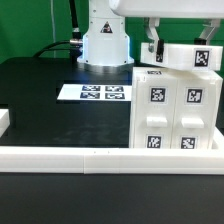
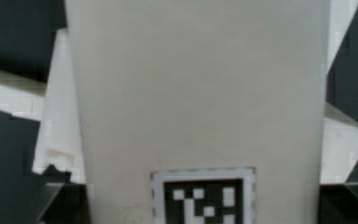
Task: Assemble cabinet
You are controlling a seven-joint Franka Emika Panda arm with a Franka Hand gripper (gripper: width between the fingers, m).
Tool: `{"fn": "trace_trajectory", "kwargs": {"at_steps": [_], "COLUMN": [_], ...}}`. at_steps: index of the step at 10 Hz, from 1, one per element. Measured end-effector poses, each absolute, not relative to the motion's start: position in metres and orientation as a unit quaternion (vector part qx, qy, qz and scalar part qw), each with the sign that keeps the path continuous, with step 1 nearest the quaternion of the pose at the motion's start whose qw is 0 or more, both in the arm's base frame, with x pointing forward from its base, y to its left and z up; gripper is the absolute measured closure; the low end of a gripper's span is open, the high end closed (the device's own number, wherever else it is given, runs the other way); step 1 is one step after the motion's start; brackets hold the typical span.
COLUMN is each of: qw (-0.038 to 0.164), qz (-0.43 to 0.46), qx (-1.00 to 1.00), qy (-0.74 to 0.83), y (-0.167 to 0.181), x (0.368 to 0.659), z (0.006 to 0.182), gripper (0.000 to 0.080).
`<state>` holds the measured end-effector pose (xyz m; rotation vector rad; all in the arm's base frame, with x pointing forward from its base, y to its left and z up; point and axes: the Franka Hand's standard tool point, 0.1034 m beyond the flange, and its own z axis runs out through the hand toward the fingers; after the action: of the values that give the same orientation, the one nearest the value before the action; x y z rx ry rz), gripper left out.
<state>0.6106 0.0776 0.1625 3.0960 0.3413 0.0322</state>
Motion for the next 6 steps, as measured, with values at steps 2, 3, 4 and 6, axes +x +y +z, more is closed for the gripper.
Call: {"fn": "trace_trajectory", "kwargs": {"at_steps": [2,3,4,6], "qw": [0.013,0.012,0.010,0.009], "qz": [0.011,0.011,0.012,0.012], "qx": [0.999,1.000,0.999,0.996], "qy": [0.048,0.011,-0.030,-0.091], "y": [0.0780,0.0796,0.0801,0.0806], "x": [0.6105,0.6101,0.6101,0.6100], "z": [0.1623,0.1622,0.1622,0.1622], "gripper": [0.0242,0.0242,0.0242,0.0242]}}
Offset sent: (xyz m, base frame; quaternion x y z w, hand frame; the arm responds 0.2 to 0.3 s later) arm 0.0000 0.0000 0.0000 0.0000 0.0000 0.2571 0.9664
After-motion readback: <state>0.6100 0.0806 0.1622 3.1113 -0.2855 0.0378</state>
